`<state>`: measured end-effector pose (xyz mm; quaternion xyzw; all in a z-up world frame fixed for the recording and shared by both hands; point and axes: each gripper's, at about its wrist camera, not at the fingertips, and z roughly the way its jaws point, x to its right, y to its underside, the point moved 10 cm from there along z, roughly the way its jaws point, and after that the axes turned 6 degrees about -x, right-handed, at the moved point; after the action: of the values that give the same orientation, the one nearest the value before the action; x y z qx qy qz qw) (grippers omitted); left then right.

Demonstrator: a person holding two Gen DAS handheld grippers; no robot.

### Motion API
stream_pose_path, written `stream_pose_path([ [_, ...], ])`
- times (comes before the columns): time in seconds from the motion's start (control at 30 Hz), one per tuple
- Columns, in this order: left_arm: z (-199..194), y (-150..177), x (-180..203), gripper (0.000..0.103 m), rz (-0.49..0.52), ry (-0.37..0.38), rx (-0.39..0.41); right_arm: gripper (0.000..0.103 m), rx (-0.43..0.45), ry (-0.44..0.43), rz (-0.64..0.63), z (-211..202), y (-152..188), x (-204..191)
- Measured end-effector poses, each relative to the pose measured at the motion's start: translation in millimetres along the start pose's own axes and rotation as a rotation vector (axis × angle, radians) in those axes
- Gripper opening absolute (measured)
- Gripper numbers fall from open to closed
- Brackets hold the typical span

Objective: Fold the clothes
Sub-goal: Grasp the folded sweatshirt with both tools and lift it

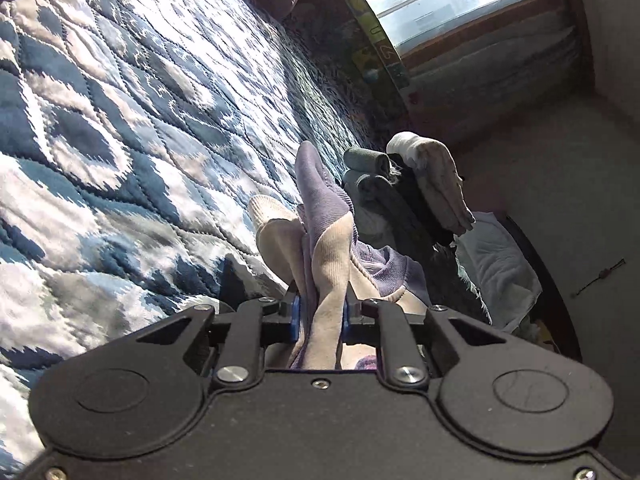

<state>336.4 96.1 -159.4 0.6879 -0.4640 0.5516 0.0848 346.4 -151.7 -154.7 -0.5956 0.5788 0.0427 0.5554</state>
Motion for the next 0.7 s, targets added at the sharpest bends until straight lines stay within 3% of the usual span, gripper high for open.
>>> stream_pose_path([
  [0.1,-42,-4,0,0.015,-0.045,0.017,0.064,0.02,-0.012,-0.069,0.008,5,2,-30],
  [0.27,-125,-33,-12,0.015,-0.126,0.018,0.23,0.02,-0.072,-0.188,-0.045,47,-7,-105],
  [0.5,-229,-106,-21,0.015,-0.161,0.009,0.45,0.02,-0.168,-0.328,-0.131,128,-29,-226],
  [0.7,-279,-186,-23,0.015,-0.152,-0.009,0.565,0.02,-0.211,-0.417,-0.147,197,-65,-303],
])
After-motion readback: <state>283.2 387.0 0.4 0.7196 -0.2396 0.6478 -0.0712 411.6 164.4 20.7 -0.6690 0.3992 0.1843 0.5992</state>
